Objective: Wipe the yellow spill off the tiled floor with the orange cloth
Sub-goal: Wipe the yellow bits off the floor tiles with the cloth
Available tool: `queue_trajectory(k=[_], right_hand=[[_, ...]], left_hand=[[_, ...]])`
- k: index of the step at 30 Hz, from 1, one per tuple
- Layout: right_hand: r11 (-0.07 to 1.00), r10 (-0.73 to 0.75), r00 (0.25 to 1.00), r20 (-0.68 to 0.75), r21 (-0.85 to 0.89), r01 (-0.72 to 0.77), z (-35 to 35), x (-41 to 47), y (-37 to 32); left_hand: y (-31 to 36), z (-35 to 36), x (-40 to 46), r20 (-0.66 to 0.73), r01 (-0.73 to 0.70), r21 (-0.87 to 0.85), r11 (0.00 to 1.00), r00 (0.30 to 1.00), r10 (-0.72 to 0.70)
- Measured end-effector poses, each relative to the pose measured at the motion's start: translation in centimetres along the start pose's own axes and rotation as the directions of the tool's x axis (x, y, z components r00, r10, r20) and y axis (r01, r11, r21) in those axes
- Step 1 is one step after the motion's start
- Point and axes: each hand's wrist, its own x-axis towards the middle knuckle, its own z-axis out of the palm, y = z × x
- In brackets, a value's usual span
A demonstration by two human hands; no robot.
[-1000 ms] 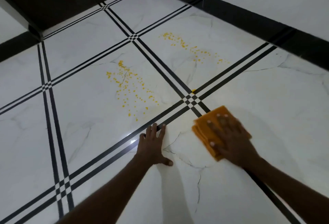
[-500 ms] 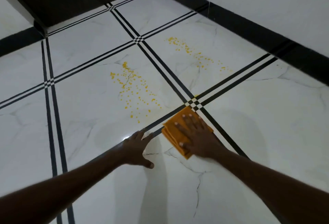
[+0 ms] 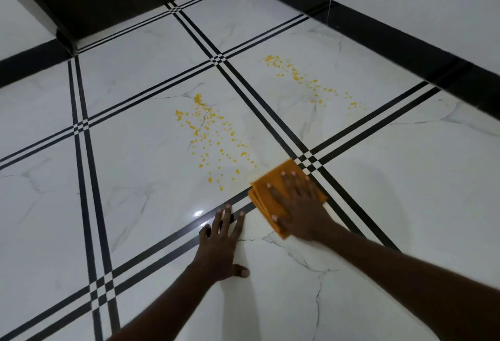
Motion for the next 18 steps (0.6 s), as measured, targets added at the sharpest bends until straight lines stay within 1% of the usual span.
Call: queue_trajectory(k=[1,2,3,4,5,7,8,9,10,11,13,14,15,16,17,18], right_hand=[[1.0,-0.017,0.999,0.05,0.012,0.016,0.3,-2.0,1.2],[1.0,-0.018,1.0,0.013,0.005,0.018,0.1,-3.1,3.1],[1.0,0.025,1.0,-0.013,-0.019,-0.025,0.0,-3.7,5.4],[0.995,0.083,0.995,-0.054,-0.052,-0.086,-0.2,-3.3,7.8],[0.981,0.181,0.979,-0.091,-0.06,-0.186,-0.5,-2.1,9.9],[0.923,0.373,0.925,-0.072,-0.069,-0.378,-1.4,1.4,11.8],[0.903,0.427,0.903,-0.04,-0.039,-0.429,-1.6,2.8,11.4],[0.902,0.43,0.902,-0.042,-0.015,-0.431,-1.4,3.5,10.3],[0.919,0.393,0.919,-0.038,-0.007,-0.394,-1.0,3.8,8.8],[0.944,0.33,0.944,-0.025,-0.012,-0.33,-0.4,3.5,7.1],[0.989,0.146,0.987,0.066,0.013,-0.147,0.1,2.3,3.8],[0.995,0.079,0.992,0.103,0.053,-0.085,-0.1,1.7,2.8],[0.994,0.045,0.989,0.14,0.096,-0.058,-0.8,1.4,2.4],[0.974,0.066,0.981,0.181,0.201,-0.103,-2.1,1.3,2.4],[0.933,0.146,0.976,0.163,0.305,-0.191,-3.4,1.3,2.8],[0.886,0.267,0.958,0.104,0.365,-0.286,-4.3,1.4,3.3]], left_hand=[[0.0,0.1,0.0,-0.003,-0.006,0.005,1.0,1.0,0.006],[0.1,0.1,0.1,-0.01,-0.012,0.021,1.0,1.0,0.012],[0.1,0.4,0.1,-0.017,-0.014,0.038,0.999,1.0,0.015],[0.2,0.5,0.1,-0.038,-0.014,0.053,0.998,0.999,0.016],[0.1,0.5,0.1,-0.049,-0.01,0.067,0.998,0.999,0.014],[0.3,0.7,0.3,-0.036,-0.005,0.089,0.996,0.999,0.008],[0.3,0.7,0.4,-0.028,-0.005,0.095,0.995,1.0,0.008],[0.3,0.8,0.5,-0.02,-0.007,0.094,0.996,1.0,0.008],[0.3,0.7,0.5,-0.018,-0.008,0.084,0.996,1.0,0.01],[0.1,0.7,0.5,-0.008,-0.011,0.07,0.997,1.0,0.012],[-0.1,0.7,0.5,0.014,-0.019,0.039,0.999,1.0,0.019],[-0.1,0.5,0.4,0.015,-0.021,0.021,1.0,1.0,0.021],[-0.1,0.3,0.2,0.017,-0.02,0.007,1.0,1.0,0.02],[0.1,0.1,0.1,0.024,-0.018,0.002,1.0,1.0,0.018],[0.3,-0.2,0.2,0.033,-0.014,0.006,1.0,0.999,0.014],[0.6,-0.4,0.1,0.044,0.003,0.01,1.0,0.999,-0.003]])
